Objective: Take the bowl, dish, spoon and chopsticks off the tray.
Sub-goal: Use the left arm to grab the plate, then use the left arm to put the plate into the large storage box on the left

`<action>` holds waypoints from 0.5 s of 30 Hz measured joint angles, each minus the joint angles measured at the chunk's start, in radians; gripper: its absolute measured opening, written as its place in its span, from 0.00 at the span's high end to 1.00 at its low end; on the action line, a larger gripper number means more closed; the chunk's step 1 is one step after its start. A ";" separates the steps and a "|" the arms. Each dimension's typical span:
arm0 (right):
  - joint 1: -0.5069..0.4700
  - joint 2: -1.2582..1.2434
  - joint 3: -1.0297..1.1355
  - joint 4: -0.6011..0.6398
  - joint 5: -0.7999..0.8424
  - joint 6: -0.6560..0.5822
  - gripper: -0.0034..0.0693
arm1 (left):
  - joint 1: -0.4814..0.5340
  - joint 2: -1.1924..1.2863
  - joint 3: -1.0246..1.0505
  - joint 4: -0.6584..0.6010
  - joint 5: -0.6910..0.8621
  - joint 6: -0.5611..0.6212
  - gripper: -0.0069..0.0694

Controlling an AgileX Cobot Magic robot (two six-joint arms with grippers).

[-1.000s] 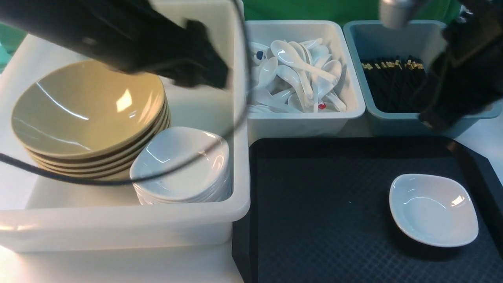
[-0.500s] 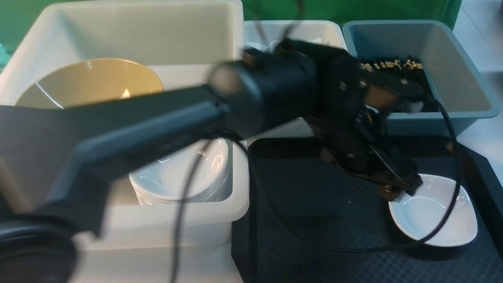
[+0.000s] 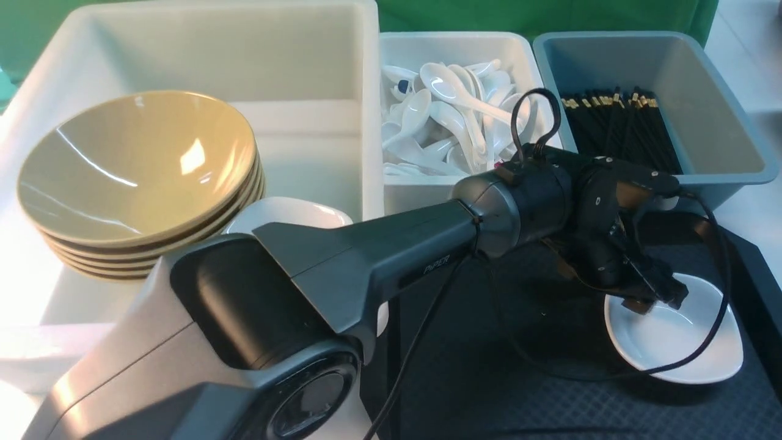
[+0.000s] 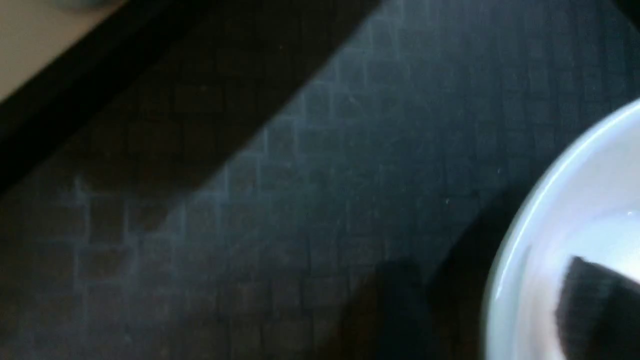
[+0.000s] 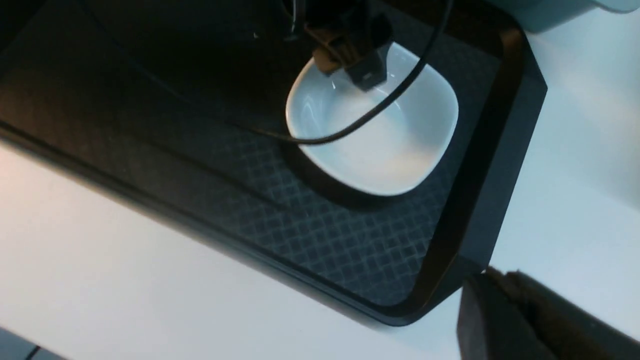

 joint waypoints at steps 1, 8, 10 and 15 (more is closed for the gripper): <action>0.000 0.001 0.000 0.000 0.000 0.000 0.89 | 0.000 0.000 -0.001 0.000 0.002 0.002 0.55; 0.000 0.007 0.001 0.000 -0.077 -0.003 0.89 | 0.025 -0.092 -0.012 -0.016 0.157 0.084 0.89; 0.000 0.025 0.001 0.001 -0.104 -0.007 0.89 | 0.049 -0.156 -0.004 0.017 0.230 0.120 0.90; 0.000 0.126 -0.023 0.127 -0.207 -0.108 0.89 | 0.152 -0.461 0.082 0.095 0.370 0.161 0.91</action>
